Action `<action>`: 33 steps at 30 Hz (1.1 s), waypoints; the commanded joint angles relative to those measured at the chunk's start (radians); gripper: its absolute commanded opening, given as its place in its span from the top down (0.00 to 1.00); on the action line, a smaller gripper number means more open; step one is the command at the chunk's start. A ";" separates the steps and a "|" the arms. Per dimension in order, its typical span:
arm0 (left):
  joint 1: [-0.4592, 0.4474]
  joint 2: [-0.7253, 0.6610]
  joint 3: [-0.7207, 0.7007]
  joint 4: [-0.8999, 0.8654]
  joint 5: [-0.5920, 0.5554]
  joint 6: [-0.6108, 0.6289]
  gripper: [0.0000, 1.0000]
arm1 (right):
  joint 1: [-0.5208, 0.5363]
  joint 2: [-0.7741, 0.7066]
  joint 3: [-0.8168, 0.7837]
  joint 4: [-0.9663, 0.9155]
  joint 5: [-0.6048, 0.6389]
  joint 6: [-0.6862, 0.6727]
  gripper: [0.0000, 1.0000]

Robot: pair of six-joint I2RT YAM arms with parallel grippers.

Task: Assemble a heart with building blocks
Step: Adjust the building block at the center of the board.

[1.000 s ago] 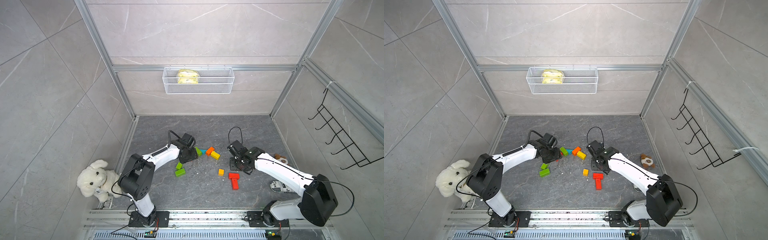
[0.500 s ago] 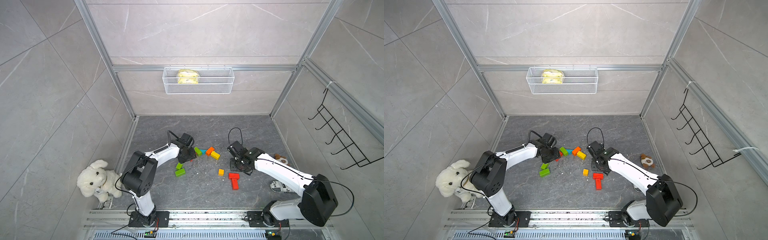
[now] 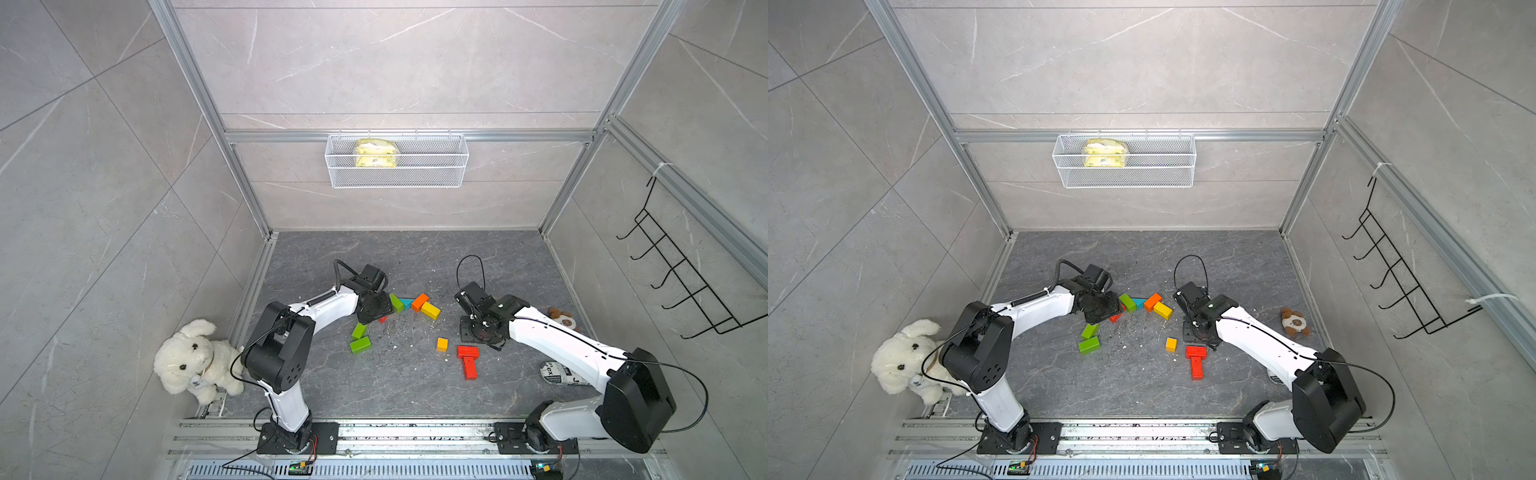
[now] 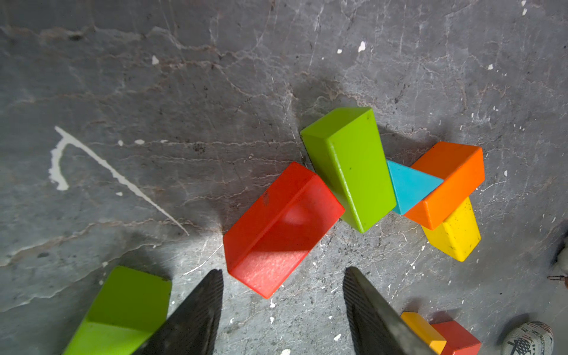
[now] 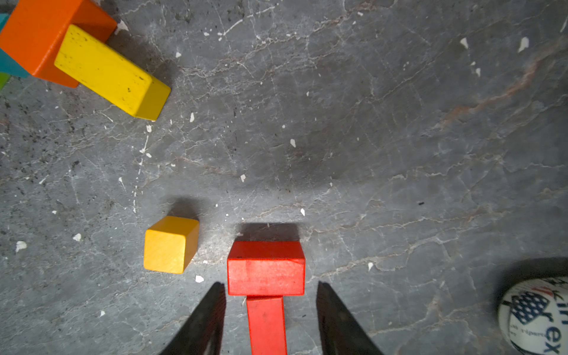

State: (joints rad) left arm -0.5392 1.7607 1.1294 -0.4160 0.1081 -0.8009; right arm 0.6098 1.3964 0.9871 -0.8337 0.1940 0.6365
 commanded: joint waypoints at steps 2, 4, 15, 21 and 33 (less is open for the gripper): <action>0.010 -0.001 0.027 0.005 0.007 -0.007 0.34 | -0.003 -0.016 -0.009 -0.005 -0.011 -0.002 0.48; 0.015 -0.011 0.023 -0.005 0.001 -0.011 0.35 | -0.004 -0.011 -0.009 -0.001 -0.025 -0.008 0.48; 0.014 -0.069 -0.048 0.029 0.072 -0.094 0.33 | -0.003 0.003 0.002 0.001 -0.033 -0.019 0.47; 0.013 -0.034 -0.021 0.048 0.088 -0.108 0.33 | -0.003 -0.007 0.007 -0.009 -0.028 -0.023 0.46; 0.019 -0.012 0.011 0.031 0.044 -0.081 0.33 | -0.003 -0.016 0.002 -0.012 -0.027 -0.023 0.46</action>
State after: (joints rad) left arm -0.5255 1.7420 1.1107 -0.3843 0.1596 -0.8902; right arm 0.6098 1.3964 0.9871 -0.8337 0.1669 0.6319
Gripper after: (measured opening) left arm 0.667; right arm 0.536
